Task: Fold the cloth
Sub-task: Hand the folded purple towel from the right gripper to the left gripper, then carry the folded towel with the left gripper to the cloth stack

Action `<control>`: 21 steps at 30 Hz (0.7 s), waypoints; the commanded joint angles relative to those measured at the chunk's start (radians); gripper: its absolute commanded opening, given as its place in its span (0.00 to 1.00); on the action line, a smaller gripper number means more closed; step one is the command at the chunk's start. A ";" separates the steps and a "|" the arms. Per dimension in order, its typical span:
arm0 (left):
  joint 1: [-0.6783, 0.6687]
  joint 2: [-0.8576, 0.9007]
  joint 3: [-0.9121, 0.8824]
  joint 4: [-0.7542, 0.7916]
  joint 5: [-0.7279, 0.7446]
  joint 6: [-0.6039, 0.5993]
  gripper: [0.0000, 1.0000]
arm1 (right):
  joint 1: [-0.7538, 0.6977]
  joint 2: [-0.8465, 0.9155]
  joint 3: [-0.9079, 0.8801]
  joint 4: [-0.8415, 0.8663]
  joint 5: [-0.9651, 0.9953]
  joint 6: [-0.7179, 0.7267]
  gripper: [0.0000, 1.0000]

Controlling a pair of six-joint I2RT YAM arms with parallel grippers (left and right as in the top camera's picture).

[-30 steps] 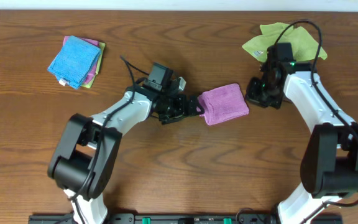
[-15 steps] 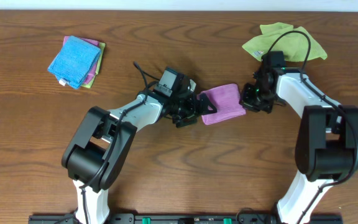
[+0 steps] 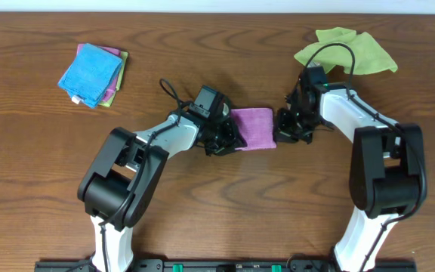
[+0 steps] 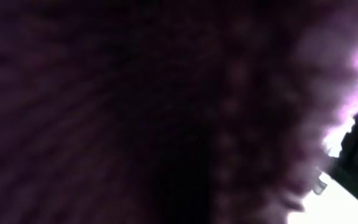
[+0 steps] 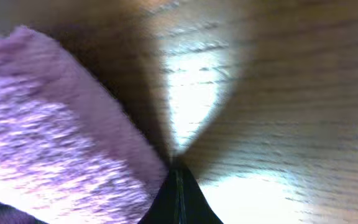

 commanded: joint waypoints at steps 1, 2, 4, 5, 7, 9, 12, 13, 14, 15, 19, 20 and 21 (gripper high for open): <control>0.040 0.020 -0.008 -0.009 -0.051 0.004 0.06 | -0.031 0.024 -0.003 -0.021 0.004 -0.045 0.01; 0.049 0.020 -0.008 -0.009 -0.050 0.004 0.06 | -0.037 0.024 -0.003 -0.025 0.003 -0.051 0.02; 0.073 0.020 -0.008 -0.009 -0.047 0.016 0.06 | -0.049 0.023 -0.002 -0.037 0.003 -0.064 0.02; 0.085 0.020 -0.008 -0.009 -0.037 0.033 0.06 | -0.055 0.021 0.000 -0.044 0.004 -0.074 0.01; 0.115 0.017 -0.008 -0.009 -0.010 0.080 0.06 | -0.069 0.009 0.003 -0.063 0.004 -0.105 0.02; 0.146 0.005 -0.003 -0.010 0.004 0.105 0.06 | -0.080 -0.009 0.004 -0.074 0.005 -0.119 0.02; 0.195 -0.040 0.011 -0.009 0.011 0.130 0.06 | -0.093 -0.045 0.005 -0.089 0.007 -0.131 0.01; 0.222 -0.072 0.021 -0.010 0.011 0.136 0.06 | -0.094 -0.061 0.005 -0.097 0.008 -0.142 0.01; 0.250 -0.106 0.032 -0.009 0.019 0.136 0.06 | -0.094 -0.074 0.005 -0.104 0.015 -0.145 0.02; 0.274 -0.133 0.043 -0.010 0.023 0.136 0.06 | -0.094 -0.088 0.005 -0.111 0.023 -0.146 0.01; 0.415 -0.277 0.097 -0.010 0.050 0.136 0.06 | -0.094 -0.141 0.005 -0.137 0.023 -0.158 0.02; 0.454 -0.310 0.111 -0.010 0.058 0.136 0.06 | -0.094 -0.156 0.005 -0.145 0.024 -0.161 0.01; 0.492 -0.340 0.123 -0.010 0.069 0.136 0.06 | -0.094 -0.166 0.005 -0.149 0.025 -0.164 0.02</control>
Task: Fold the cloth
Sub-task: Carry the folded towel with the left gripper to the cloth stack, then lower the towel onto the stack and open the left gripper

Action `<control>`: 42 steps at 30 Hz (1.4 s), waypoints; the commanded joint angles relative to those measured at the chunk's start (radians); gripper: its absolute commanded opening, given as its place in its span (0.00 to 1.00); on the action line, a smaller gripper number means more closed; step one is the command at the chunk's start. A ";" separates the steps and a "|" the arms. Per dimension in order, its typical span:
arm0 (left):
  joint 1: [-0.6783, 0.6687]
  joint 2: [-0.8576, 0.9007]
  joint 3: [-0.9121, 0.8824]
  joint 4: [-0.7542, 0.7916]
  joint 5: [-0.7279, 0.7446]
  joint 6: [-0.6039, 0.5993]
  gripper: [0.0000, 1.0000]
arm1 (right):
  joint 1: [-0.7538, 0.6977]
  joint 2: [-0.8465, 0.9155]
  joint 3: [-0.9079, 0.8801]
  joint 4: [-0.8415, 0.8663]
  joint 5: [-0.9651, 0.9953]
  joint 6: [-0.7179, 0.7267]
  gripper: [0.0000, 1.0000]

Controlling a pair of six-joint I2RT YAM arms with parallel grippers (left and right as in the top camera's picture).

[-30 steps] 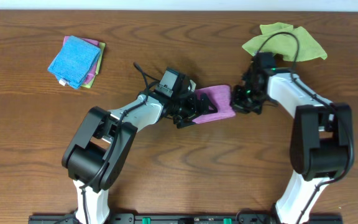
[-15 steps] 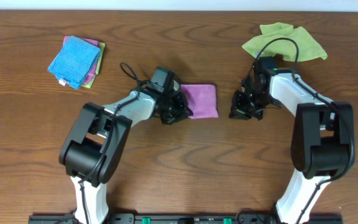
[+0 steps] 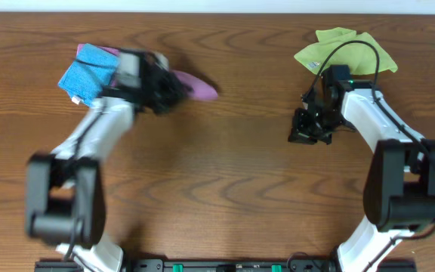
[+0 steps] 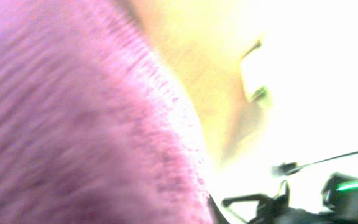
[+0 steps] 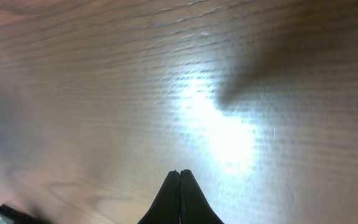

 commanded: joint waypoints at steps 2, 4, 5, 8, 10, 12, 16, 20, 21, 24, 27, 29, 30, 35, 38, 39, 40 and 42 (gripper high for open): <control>0.164 -0.145 0.077 0.004 0.048 0.026 0.06 | -0.005 -0.065 0.005 -0.015 0.009 -0.030 0.02; 0.251 -0.183 0.091 0.005 0.047 0.045 0.06 | -0.005 -0.082 0.005 -0.025 0.009 -0.030 0.01; 0.288 -0.192 0.094 0.004 0.050 0.053 0.06 | -0.005 -0.089 0.005 -0.031 0.009 -0.030 0.01; 0.385 -0.190 0.095 -0.007 0.072 0.117 0.06 | -0.005 -0.103 0.005 -0.039 0.009 -0.030 0.02; 0.416 -0.182 0.095 -0.028 0.071 0.195 0.06 | -0.004 -0.106 0.005 -0.040 0.009 -0.030 0.01; 0.422 -0.176 0.095 -0.042 0.057 0.264 0.06 | -0.004 -0.106 0.005 -0.042 0.009 -0.030 0.02; 0.421 -0.147 0.095 -0.043 -0.008 0.359 0.06 | -0.004 -0.106 0.004 -0.063 0.009 -0.030 0.02; 0.422 -0.081 0.095 -0.037 -0.047 0.465 0.05 | -0.004 -0.106 0.004 -0.087 0.009 -0.046 0.02; 0.422 -0.060 0.095 -0.029 -0.053 0.488 0.06 | -0.004 -0.106 0.004 -0.091 0.009 -0.045 0.02; 0.422 0.003 0.095 0.015 -0.056 0.519 0.05 | -0.004 -0.106 0.004 -0.104 0.009 -0.045 0.02; 0.422 0.055 0.095 0.066 -0.057 0.518 0.06 | 0.000 -0.106 0.005 -0.110 0.009 -0.045 0.01; 0.422 0.081 0.095 0.102 -0.054 0.512 0.06 | 0.009 -0.106 0.004 -0.110 0.009 -0.045 0.02; 0.422 0.090 0.095 0.122 -0.044 0.500 0.06 | 0.014 -0.106 0.004 -0.109 0.009 -0.045 0.02; 0.423 0.099 0.095 0.173 -0.027 0.476 0.06 | 0.035 -0.106 0.004 -0.099 0.010 -0.045 0.02; 0.425 0.107 0.095 0.164 -0.047 0.481 0.06 | 0.038 -0.106 0.004 -0.098 0.009 -0.044 0.01; 0.426 0.114 0.095 0.165 -0.047 0.481 0.06 | 0.039 -0.106 0.004 -0.098 0.009 -0.044 0.02; 0.429 0.124 0.095 0.166 -0.047 0.481 0.06 | 0.041 -0.106 0.004 -0.099 0.009 -0.044 0.02; 0.434 0.144 0.095 0.162 -0.043 0.480 0.06 | 0.042 -0.106 0.005 -0.102 0.009 -0.044 0.02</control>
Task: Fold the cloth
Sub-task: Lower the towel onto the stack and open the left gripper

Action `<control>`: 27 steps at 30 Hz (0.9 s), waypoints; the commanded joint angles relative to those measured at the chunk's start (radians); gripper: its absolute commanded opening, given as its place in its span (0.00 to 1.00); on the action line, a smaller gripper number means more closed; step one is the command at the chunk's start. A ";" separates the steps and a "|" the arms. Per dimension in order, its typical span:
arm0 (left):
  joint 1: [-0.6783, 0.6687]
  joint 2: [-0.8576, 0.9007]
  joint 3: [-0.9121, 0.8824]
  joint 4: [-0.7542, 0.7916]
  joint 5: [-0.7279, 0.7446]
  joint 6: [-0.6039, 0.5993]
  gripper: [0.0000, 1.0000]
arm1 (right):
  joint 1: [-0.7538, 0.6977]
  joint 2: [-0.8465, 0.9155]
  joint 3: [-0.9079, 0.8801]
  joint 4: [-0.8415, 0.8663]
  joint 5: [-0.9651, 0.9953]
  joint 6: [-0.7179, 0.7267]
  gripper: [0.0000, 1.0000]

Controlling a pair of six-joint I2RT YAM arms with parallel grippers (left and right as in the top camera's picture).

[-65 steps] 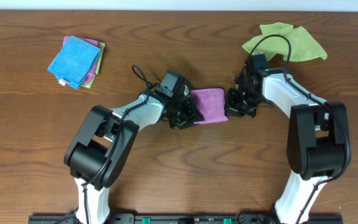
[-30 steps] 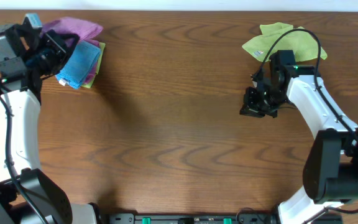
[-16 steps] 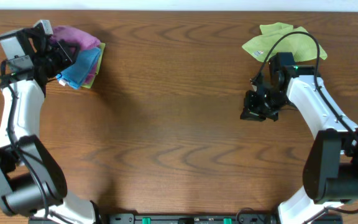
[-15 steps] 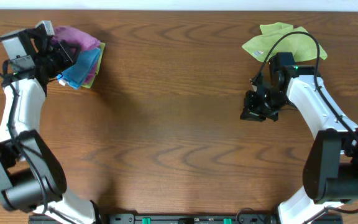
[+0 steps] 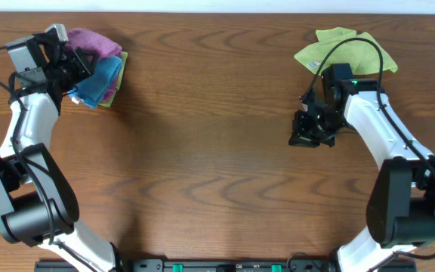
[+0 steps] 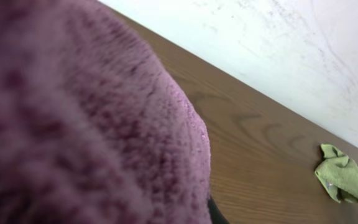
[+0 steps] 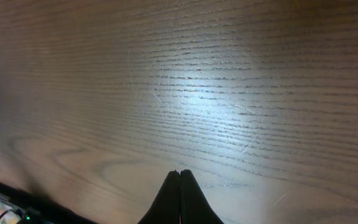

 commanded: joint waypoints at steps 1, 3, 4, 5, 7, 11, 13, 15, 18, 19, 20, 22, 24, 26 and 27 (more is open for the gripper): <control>0.012 0.053 0.005 -0.003 0.007 0.003 0.06 | 0.012 -0.021 0.004 -0.001 -0.001 -0.015 0.02; 0.013 0.077 0.005 -0.018 0.016 0.003 0.05 | 0.012 -0.021 0.004 0.000 -0.001 -0.014 0.01; 0.013 0.086 0.005 -0.030 0.016 0.003 0.06 | 0.012 -0.021 0.004 0.000 -0.001 -0.014 0.02; 0.014 0.092 0.005 -0.043 0.014 0.003 0.06 | 0.012 -0.021 0.004 0.000 -0.001 -0.014 0.02; 0.016 0.098 0.005 -0.061 0.006 0.003 0.06 | 0.012 -0.021 0.004 0.000 -0.001 -0.014 0.01; 0.038 0.098 0.005 -0.080 0.004 -0.011 0.09 | 0.012 -0.021 0.004 -0.004 -0.001 -0.014 0.01; 0.052 0.098 0.005 -0.096 0.004 -0.027 0.45 | 0.013 -0.021 0.004 -0.004 -0.001 -0.014 0.02; 0.066 0.098 0.005 -0.121 0.004 -0.028 0.61 | 0.019 -0.021 0.004 -0.004 -0.001 -0.014 0.02; 0.079 0.098 0.005 -0.152 0.005 -0.028 0.95 | 0.032 -0.021 0.004 -0.004 -0.001 -0.014 0.01; 0.082 0.098 0.005 -0.162 0.005 -0.036 0.95 | 0.038 -0.021 0.004 -0.004 -0.001 -0.014 0.02; 0.084 0.098 0.005 -0.169 0.005 -0.043 0.95 | 0.043 -0.021 0.004 -0.004 -0.001 -0.014 0.01; 0.085 0.098 0.005 -0.181 0.020 -0.052 0.95 | 0.053 -0.021 0.004 -0.003 -0.001 -0.013 0.02; 0.085 0.098 0.005 -0.191 0.038 -0.072 0.95 | 0.063 -0.021 0.004 -0.003 -0.001 -0.010 0.02; 0.085 0.098 0.005 -0.203 0.053 -0.089 0.95 | 0.068 -0.021 0.004 -0.003 -0.001 -0.006 0.01; 0.085 0.098 0.005 -0.206 0.059 -0.089 0.95 | 0.071 -0.021 0.004 -0.003 -0.001 -0.006 0.02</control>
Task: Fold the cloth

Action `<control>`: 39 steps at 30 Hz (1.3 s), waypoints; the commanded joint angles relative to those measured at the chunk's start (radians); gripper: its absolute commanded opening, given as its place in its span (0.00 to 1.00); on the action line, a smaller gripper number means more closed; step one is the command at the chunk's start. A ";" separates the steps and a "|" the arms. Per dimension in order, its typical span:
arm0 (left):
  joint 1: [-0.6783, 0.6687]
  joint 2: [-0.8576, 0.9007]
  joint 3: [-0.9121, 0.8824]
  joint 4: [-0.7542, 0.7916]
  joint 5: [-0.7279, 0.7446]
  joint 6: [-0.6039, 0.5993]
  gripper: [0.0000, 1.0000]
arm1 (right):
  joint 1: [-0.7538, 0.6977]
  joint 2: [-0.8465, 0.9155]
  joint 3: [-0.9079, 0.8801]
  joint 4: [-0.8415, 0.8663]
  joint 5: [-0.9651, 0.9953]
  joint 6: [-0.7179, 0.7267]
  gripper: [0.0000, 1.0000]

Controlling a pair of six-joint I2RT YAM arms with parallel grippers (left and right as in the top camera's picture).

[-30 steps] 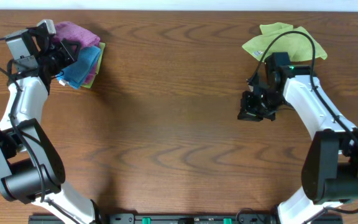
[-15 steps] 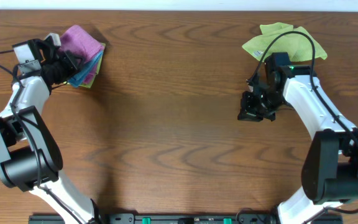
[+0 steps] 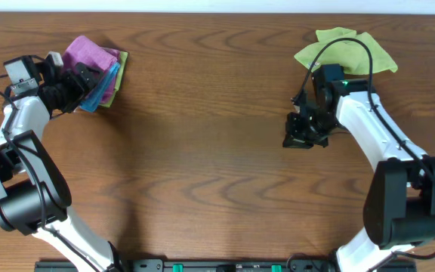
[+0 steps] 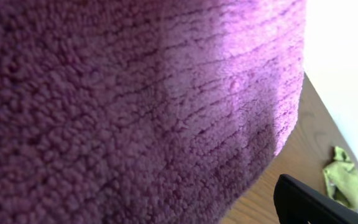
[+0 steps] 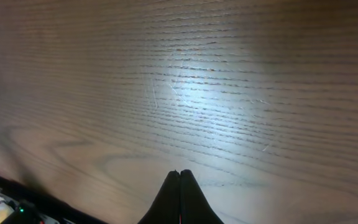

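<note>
The folded purple cloth [image 3: 89,54] lies on top of a stack of folded cloths [image 3: 103,81] at the back left of the table. It fills the left wrist view [image 4: 135,99]. My left gripper [image 3: 74,81] is at the stack's left edge. One black finger [image 4: 309,202] stands off to the side of the cloth, so the gripper looks open. My right gripper [image 3: 297,140] hovers over bare wood right of centre, with its fingertips [image 5: 179,177] pressed together and nothing between them.
A crumpled green cloth [image 3: 346,49] lies at the back right, behind my right arm; a corner of it shows in the left wrist view [image 4: 340,168]. The stack holds blue, pink and green folded cloths. The wooden table [image 3: 202,151] ends just behind the stack.
The purple cloth was in my left gripper over the stack's back edge and now rests on the stack, with the finger away from it. My right gripper has shifted slightly left.
At first the folded purple cloth lay at the table's centre with both grippers at it. Then my left gripper held it near the stack at the back left, while the right was shut over bare wood. It then hung over the stack and now lies on it.
</note>
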 commanded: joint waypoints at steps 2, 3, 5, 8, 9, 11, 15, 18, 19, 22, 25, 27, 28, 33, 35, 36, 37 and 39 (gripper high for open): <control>0.005 -0.005 0.005 -0.017 0.047 -0.026 0.95 | 0.017 -0.021 0.004 -0.002 -0.003 -0.006 0.01; 0.005 -0.011 0.005 -0.018 0.053 -0.026 0.95 | 0.017 -0.021 0.004 -0.002 -0.003 -0.006 0.02; 0.005 -0.033 0.007 -0.016 0.055 -0.026 0.95 | 0.018 -0.021 0.004 -0.005 -0.003 -0.007 0.02; 0.005 -0.078 0.026 -0.017 0.049 -0.025 0.95 | 0.021 -0.021 0.004 -0.005 -0.003 -0.007 0.02; 0.005 -0.094 0.035 -0.018 0.049 -0.026 0.96 | 0.021 -0.021 0.004 -0.005 -0.003 -0.007 0.02; 0.005 -0.122 0.047 -0.025 0.048 -0.030 0.95 | 0.022 -0.021 0.004 -0.005 -0.003 -0.007 0.02; 0.005 -0.173 0.073 -0.090 0.009 -0.051 0.95 | 0.022 -0.021 0.004 -0.006 -0.003 -0.007 0.02; 0.005 -0.187 0.101 -0.174 -0.023 -0.051 0.95 | 0.022 -0.021 0.004 -0.013 -0.004 -0.007 0.02; 0.005 -0.188 0.109 -0.207 -0.025 -0.047 0.95 | 0.022 -0.021 0.004 -0.017 -0.007 -0.007 0.02; 0.005 -0.189 0.116 -0.277 -0.028 -0.047 0.95 | 0.022 -0.021 0.004 -0.028 -0.015 -0.007 0.01; 0.005 -0.189 0.117 -0.324 -0.027 -0.046 0.95 | 0.022 -0.021 0.004 -0.042 -0.015 -0.007 0.02; 0.005 -0.192 0.117 -0.356 -0.028 -0.035 0.95 | 0.022 -0.021 0.004 -0.054 -0.018 -0.008 0.02; 0.005 -0.195 0.117 -0.373 -0.028 -0.027 0.95 | 0.022 -0.021 0.004 -0.059 -0.019 -0.008 0.02; 0.006 -0.233 0.117 -0.487 -0.180 -0.013 0.95 | 0.022 -0.023 0.004 -0.082 -0.043 -0.034 0.01; 0.005 -0.259 0.117 -0.523 -0.237 -0.011 0.95 | 0.022 -0.031 0.004 -0.087 -0.047 -0.039 0.01; 0.005 -0.274 0.117 -0.536 -0.237 0.000 0.96 | 0.022 -0.038 0.004 -0.088 -0.049 -0.042 0.02; 0.005 -0.288 0.117 -0.548 -0.237 0.002 0.95 | 0.022 -0.046 0.004 -0.090 -0.049 -0.042 0.02; 0.005 -0.323 0.117 -0.584 -0.225 0.016 0.95 | 0.021 -0.071 0.005 -0.098 -0.048 -0.062 0.02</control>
